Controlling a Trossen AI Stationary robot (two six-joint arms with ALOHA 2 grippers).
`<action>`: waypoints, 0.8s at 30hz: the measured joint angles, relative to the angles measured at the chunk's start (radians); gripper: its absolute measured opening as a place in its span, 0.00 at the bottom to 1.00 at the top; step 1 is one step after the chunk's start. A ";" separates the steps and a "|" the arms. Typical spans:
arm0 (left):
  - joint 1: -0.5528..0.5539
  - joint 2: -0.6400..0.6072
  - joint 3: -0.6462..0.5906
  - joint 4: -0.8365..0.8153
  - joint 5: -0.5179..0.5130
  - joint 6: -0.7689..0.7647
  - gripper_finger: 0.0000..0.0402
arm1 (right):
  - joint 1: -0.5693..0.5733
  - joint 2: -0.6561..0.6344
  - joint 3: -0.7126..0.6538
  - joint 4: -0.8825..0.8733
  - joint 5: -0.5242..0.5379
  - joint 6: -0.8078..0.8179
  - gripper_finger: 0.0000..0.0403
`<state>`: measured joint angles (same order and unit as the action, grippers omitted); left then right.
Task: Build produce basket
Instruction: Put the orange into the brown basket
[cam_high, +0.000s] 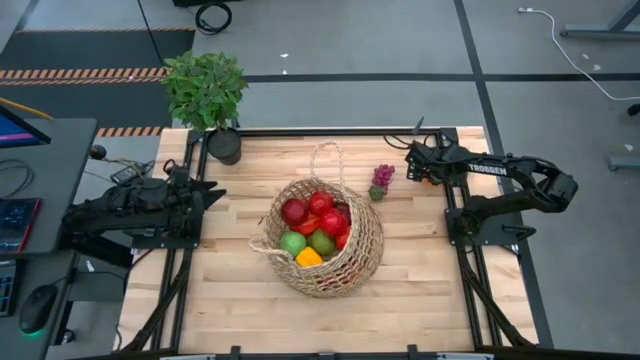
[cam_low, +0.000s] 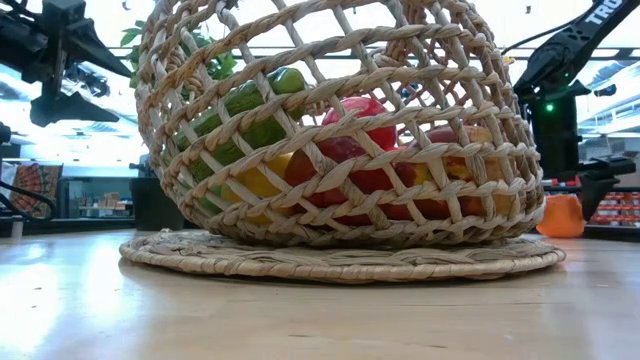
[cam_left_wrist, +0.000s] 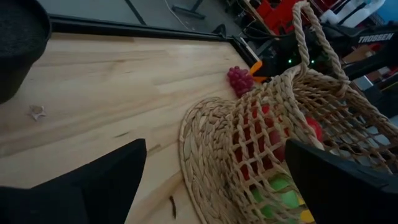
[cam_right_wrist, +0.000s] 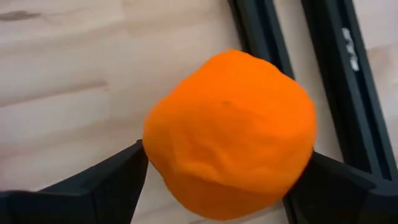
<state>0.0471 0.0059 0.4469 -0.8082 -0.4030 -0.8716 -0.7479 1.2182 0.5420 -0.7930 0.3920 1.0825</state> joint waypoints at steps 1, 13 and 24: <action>0.000 0.000 0.000 0.002 0.000 0.000 0.97 | 0.000 0.000 -0.001 0.012 0.001 -0.018 0.89; 0.000 0.000 0.000 0.003 0.000 0.001 0.97 | 0.000 0.001 -0.002 0.125 0.032 -0.207 0.86; 0.000 0.000 0.000 0.003 0.000 0.003 0.97 | -0.002 0.040 -0.002 0.138 0.024 -0.281 0.81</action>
<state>0.0471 0.0059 0.4469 -0.8047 -0.4030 -0.8684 -0.7494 1.2581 0.5400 -0.6551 0.4163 0.8013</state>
